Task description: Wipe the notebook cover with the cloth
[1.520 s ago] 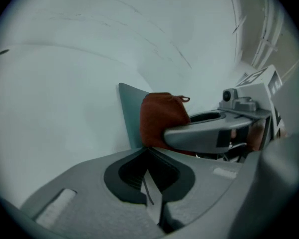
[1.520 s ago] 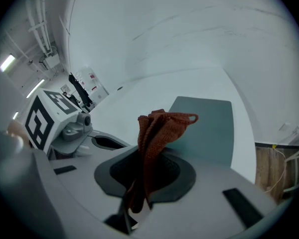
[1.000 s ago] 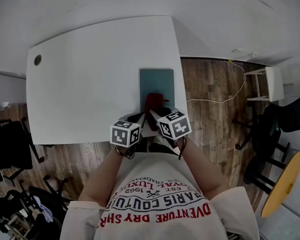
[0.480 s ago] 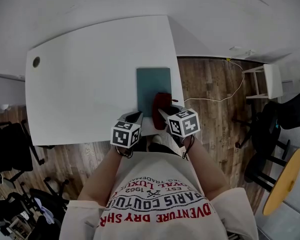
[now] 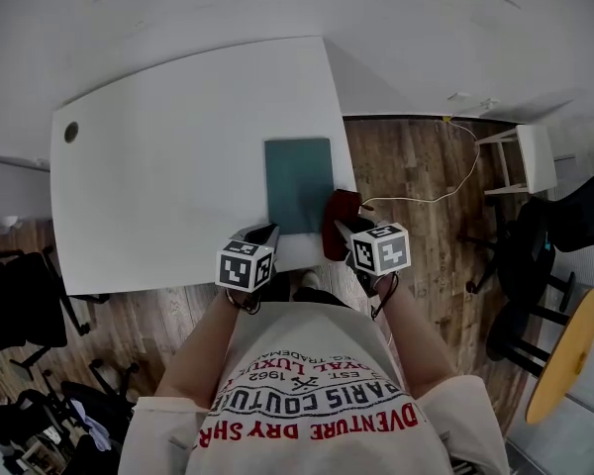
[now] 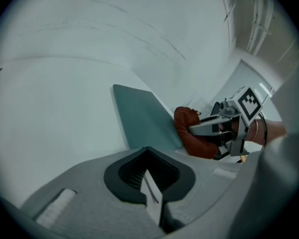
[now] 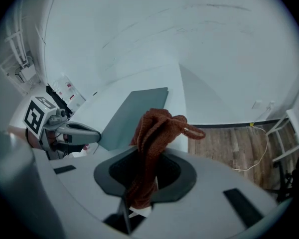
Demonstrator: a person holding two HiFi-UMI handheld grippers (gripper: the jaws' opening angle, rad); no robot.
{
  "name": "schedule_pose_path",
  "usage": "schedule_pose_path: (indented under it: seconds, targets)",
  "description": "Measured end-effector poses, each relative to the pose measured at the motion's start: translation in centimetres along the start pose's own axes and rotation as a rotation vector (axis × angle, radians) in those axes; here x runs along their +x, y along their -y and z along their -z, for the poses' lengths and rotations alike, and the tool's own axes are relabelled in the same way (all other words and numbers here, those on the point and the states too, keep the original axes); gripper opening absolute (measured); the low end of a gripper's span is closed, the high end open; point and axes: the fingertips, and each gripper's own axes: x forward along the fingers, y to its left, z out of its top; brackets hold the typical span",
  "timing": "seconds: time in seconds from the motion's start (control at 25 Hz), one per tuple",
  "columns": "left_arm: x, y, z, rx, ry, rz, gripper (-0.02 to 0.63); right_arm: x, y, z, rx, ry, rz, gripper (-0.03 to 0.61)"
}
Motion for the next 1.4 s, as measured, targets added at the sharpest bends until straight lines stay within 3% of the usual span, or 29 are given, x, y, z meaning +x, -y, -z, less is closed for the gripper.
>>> schedule_pose_path:
  seconds: [0.24, 0.4, 0.48, 0.68, 0.8, 1.08, 1.24, 1.4]
  targets:
    - [0.1, 0.0, 0.1, -0.004, 0.000, 0.002, 0.010, -1.7, 2.3, 0.9, 0.040, -0.001, 0.102, 0.071]
    - [0.2, 0.0, 0.0, -0.046, -0.030, 0.014, 0.011, -3.2, 2.0, -0.5, 0.040, 0.077, 0.108, 0.071]
    - [-0.4, 0.2, -1.0, -0.079, -0.005, 0.032, 0.011, -4.1, 1.4, -1.9, 0.011, 0.128, 0.123, 0.071]
    - [-3.4, 2.0, -6.7, 0.041, 0.152, 0.025, 0.011, -7.1, -0.5, -6.6, -0.061, 0.307, 0.144, 0.072]
    - [-6.4, 3.9, -10.4, 0.126, 0.277, 0.027, 0.010, -9.8, -2.1, -9.8, -0.114, 0.446, 0.161, 0.074]
    - [-14.4, 7.2, -17.7, 0.293, 0.552, -0.026, 0.010, -15.6, -5.1, -15.7, -0.226, 0.666, 0.188, 0.074]
    - [-19.0, 8.8, -20.5, 0.366, 0.690, -0.054, 0.011, -19.2, -6.6, -17.6, -0.301, 0.802, 0.231, 0.074]
    - [-22.0, 9.2, -22.4, 0.387, 0.781, -0.095, 0.011, -21.0, -7.9, -18.9, -0.376, 0.863, 0.240, 0.072]
